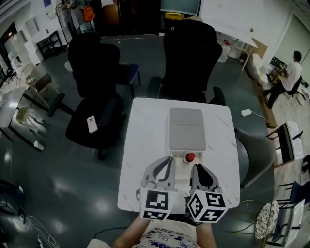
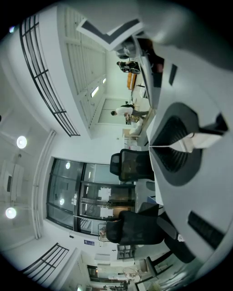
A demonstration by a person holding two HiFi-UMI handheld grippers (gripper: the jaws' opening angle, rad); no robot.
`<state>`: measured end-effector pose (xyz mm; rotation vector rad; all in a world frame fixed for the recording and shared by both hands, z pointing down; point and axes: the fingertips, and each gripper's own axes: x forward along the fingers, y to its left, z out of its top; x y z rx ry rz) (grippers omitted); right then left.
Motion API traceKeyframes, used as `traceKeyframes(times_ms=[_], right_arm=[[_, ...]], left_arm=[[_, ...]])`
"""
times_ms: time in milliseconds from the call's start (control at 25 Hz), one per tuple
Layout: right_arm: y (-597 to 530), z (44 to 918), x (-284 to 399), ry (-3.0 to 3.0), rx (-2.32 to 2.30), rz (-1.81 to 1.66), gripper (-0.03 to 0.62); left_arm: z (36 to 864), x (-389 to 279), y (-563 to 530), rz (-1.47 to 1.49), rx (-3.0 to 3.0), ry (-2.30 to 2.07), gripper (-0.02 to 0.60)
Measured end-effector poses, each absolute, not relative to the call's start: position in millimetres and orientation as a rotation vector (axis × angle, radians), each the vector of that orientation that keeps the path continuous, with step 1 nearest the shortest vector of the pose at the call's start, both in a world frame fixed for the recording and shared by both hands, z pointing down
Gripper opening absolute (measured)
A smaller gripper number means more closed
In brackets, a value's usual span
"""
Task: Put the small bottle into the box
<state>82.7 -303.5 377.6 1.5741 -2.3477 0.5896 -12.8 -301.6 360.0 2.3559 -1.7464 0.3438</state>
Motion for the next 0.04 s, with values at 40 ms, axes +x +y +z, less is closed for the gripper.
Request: traceKeyframes(times_ms=[40], right_arm=[[-303.8,377.4,82.8,-2.348,1.572,0.588,0.048]], left_arm=[[359.9,-12.5,-301.7,0.345,2.356,-1.747,0.020]])
